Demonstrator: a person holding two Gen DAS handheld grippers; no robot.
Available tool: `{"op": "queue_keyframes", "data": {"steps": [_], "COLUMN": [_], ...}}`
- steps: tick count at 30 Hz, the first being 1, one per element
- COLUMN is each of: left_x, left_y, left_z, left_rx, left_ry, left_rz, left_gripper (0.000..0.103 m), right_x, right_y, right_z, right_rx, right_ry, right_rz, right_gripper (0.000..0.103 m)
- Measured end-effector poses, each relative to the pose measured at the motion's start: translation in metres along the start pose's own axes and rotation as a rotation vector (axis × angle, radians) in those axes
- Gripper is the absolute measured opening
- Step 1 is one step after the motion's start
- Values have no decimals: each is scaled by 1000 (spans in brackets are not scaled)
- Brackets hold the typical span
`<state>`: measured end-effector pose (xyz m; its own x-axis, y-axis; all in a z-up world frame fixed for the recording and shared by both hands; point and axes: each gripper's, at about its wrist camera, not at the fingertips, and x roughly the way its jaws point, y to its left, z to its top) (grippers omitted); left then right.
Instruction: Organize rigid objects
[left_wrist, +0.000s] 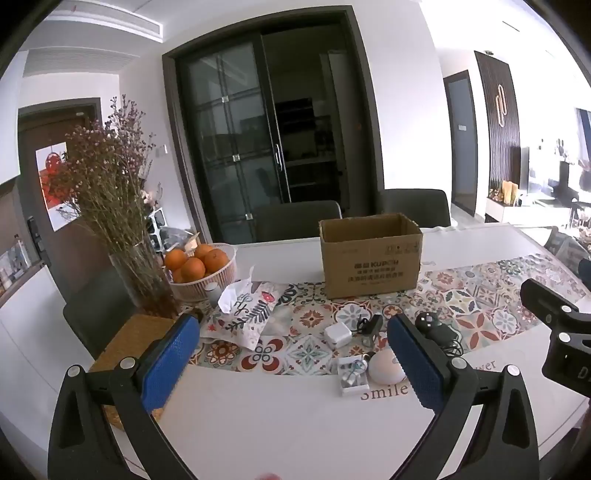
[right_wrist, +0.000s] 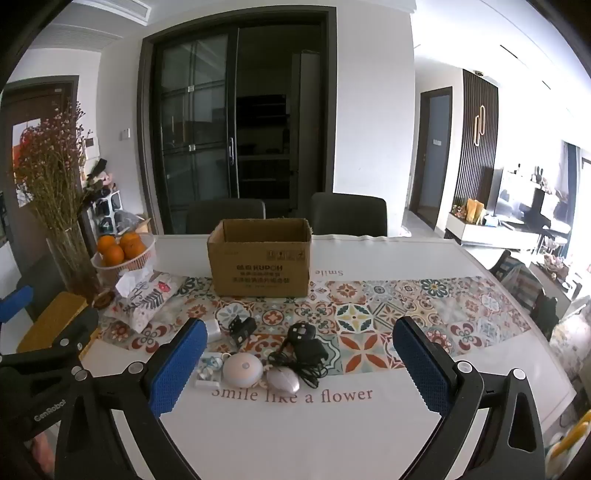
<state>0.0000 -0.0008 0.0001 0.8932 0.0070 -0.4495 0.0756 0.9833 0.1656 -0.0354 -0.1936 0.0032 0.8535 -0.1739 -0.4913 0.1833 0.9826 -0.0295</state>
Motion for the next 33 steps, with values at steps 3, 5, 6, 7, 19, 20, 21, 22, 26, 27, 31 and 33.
{"op": "queue_keyframes", "data": {"steps": [3, 5, 6, 7, 19, 20, 21, 22, 26, 27, 31, 33], "left_x": [1, 0, -2, -3, 2, 2, 3, 3, 4, 4, 5, 4], "left_y": [-3, -4, -4, -2, 1, 1, 1, 0, 0, 0, 0, 0], "left_z": [0, 3, 6, 5, 1, 2, 2, 2, 2, 3, 3, 3], "left_rx": [0, -7, -13, -22, -28, -29, -29, -28, -29, -29, -29, -29], "left_ry": [4, 3, -7, -13, -14, -15, -16, -17, -18, -18, -18, -19], "left_rz": [-4, -1, 1, -1, -10, -12, -13, -14, -15, -14, -14, -14], "left_gripper": [103, 103, 103, 103, 103, 103, 103, 103, 103, 103, 103, 103], "right_x": [1, 2, 2, 3, 6, 6, 6, 6, 6, 6, 7, 7], "right_y": [0, -1, -1, 0, 0, 0, 0, 0, 0, 0, 0, 1], "right_z": [1, 2, 2, 2, 3, 3, 3, 3, 3, 3, 4, 4], "right_rx": [7, 6, 6, 4, 7, 6, 6, 7, 6, 6, 6, 6], "right_ry": [6, 9, 9, 9, 16, 15, 16, 15, 17, 17, 19, 19], "right_rz": [6, 4, 4, 5, 8, 8, 8, 7, 9, 9, 9, 9], "right_gripper": [102, 102, 102, 102, 102, 102, 102, 102, 102, 102, 102, 102]}}
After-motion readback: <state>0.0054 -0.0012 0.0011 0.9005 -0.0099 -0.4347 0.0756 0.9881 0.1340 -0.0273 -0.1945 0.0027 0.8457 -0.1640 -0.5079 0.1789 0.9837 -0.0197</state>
